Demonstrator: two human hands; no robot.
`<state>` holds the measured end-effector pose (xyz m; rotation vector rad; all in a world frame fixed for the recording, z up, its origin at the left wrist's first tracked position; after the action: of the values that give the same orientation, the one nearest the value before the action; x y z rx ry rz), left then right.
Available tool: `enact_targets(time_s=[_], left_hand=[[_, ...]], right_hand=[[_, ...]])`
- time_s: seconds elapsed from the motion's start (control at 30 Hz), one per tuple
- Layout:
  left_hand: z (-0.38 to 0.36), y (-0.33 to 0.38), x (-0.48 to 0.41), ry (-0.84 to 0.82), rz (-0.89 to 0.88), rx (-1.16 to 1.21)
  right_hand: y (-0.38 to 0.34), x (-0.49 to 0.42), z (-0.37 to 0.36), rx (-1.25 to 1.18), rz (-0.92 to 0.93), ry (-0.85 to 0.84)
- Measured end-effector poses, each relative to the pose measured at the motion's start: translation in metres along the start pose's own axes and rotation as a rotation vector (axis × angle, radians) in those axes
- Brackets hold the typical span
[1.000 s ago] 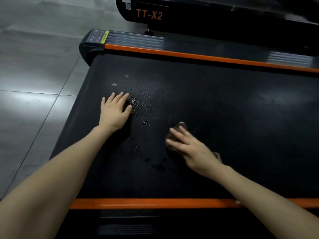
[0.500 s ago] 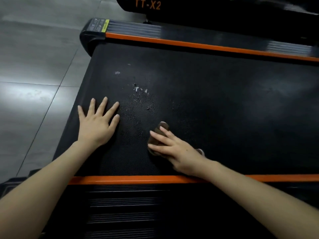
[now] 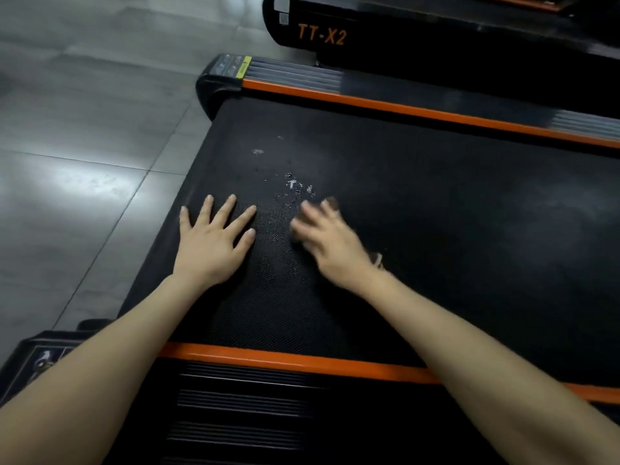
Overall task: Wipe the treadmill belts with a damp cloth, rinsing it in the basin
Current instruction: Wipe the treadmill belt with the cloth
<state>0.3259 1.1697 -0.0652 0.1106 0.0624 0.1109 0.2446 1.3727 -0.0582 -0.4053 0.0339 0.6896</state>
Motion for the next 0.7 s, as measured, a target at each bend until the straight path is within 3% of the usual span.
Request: enact_targets(time_s=[0.1, 0.17, 0.23, 0.37, 0.43, 0.6, 0.7], left_hand=[[0.0, 0.0, 0.001, 0.021, 0.001, -0.002], [0.0, 0.0, 0.001, 0.026, 0.007, -0.01], [-0.001, 0.0, 0.001, 0.021, 0.021, -0.012], [-0.002, 0.0, -0.001, 0.002, 0.035, -0.007], [-0.001, 0.001, -0.002, -0.006, 0.039, 0.03], [0.008, -0.004, -0.008, 0.095, 0.083, 0.121], [0.018, -0.016, -0.021, 0.225, 0.03, 0.14]], right_hand=[[-0.02, 0.048, -0.004, -0.01, 0.403, -0.178], [-0.003, 0.044, 0.008, -0.01, 0.52, -0.226], [0.023, 0.013, 0.012, -0.009, 0.371, -0.149], [0.05, -0.069, 0.017, -0.023, -0.185, 0.014], [0.031, -0.084, 0.008, -0.027, -0.207, 0.038], [-0.031, -0.009, -0.013, -0.031, 0.332, -0.046], [-0.006, 0.011, -0.001, -0.059, 0.451, -0.141]])
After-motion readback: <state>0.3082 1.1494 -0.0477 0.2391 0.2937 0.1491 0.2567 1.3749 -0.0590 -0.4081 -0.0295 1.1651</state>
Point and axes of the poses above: each hand's wrist, its own x-axis away from the middle knuckle, its own z-axis out of the back of the hand, y = z × x, the point moved 1 cm from there along -x, towards the middle knuckle, and after that the axes turned 8 degrees about -z, right-handed, at the moved point
